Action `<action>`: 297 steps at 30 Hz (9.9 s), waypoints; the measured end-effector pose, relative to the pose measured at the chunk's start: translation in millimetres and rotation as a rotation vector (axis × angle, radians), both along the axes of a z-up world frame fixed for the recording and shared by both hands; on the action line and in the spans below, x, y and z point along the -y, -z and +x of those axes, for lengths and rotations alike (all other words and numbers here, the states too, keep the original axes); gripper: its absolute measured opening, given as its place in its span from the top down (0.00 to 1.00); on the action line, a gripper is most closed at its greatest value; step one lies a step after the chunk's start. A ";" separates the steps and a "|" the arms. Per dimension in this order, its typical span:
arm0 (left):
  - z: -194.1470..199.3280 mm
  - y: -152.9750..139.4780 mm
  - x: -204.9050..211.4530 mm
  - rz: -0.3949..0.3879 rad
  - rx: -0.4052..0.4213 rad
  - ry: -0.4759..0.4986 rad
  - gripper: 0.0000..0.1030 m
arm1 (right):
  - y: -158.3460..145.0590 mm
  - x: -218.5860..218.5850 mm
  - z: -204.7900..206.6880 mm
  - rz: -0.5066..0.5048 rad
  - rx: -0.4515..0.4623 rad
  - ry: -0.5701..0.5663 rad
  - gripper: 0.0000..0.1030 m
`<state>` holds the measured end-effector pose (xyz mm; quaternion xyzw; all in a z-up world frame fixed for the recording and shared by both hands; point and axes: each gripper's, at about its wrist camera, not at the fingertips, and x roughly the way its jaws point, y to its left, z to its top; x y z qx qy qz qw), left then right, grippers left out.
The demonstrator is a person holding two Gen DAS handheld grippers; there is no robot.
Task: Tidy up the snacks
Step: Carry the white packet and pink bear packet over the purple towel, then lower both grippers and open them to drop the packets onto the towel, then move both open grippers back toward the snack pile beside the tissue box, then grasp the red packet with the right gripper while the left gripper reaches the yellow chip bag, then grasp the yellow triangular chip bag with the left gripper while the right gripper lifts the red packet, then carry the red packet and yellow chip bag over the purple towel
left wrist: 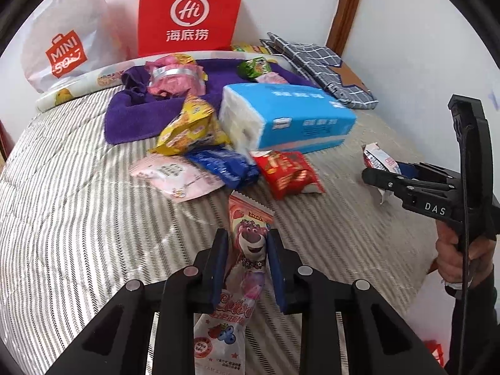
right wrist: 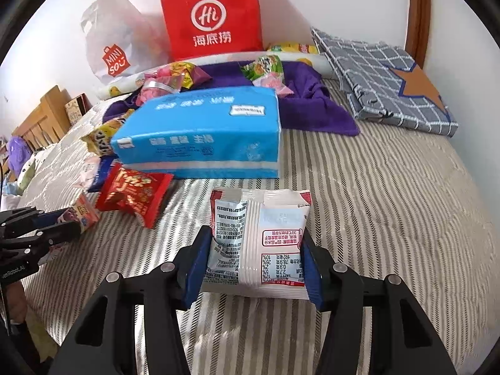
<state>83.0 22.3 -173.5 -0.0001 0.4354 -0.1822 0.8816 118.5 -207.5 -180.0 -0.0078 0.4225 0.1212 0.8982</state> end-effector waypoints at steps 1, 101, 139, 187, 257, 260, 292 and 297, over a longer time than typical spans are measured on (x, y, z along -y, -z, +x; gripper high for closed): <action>-1.2 -4.0 2.4 -0.004 0.004 0.005 0.76 | -4.3 -0.6 -2.3 0.001 0.009 -0.004 0.48; 288.8 -19.5 32.4 -0.176 -0.157 -0.033 0.76 | -42.3 -21.9 240.2 0.010 0.040 -0.079 0.28; 180.3 -126.3 -14.7 -0.111 0.008 -0.033 0.44 | -67.3 -55.8 75.5 0.029 -0.047 -0.027 0.28; 95.9 -43.1 -70.5 -0.132 -0.102 -0.077 0.42 | 7.9 -102.9 40.8 0.059 -0.167 0.026 0.41; 54.4 -34.4 -0.6 -0.142 -0.125 0.042 0.60 | -22.0 -15.6 -20.4 0.016 -0.004 -0.018 0.49; 52.1 -37.4 7.9 -0.143 -0.124 0.048 0.60 | -32.7 -11.6 -22.2 0.022 0.016 -0.019 0.49; 98.0 -101.6 65.4 -0.123 -0.045 0.121 0.60 | -104.9 33.1 50.5 0.037 0.108 0.099 0.48; 111.2 -108.3 60.4 -0.127 -0.035 0.114 0.60 | -116.1 29.9 67.7 0.028 0.124 0.097 0.48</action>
